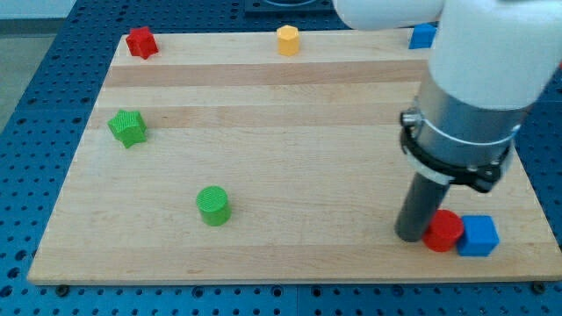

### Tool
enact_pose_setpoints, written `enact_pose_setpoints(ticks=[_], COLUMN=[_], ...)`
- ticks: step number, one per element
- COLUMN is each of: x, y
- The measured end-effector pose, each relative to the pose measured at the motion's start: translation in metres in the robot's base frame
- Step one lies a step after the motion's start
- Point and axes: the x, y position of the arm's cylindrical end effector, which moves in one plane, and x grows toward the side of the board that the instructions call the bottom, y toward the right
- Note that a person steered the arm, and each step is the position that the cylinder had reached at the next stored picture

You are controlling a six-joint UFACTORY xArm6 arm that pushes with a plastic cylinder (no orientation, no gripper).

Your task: Move the green circle towards center right

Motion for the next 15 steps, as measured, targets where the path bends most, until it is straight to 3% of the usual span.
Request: enact_pose_setpoints(ticks=[1, 2, 4, 5, 6, 10, 13, 15], x=[0.0, 0.009, 0.015, -0.043, -0.085, -0.028, -0.027, -0.035], y=[0.0, -0.072, -0.28, -0.313, -0.291, -0.269, -0.095, -0.015])
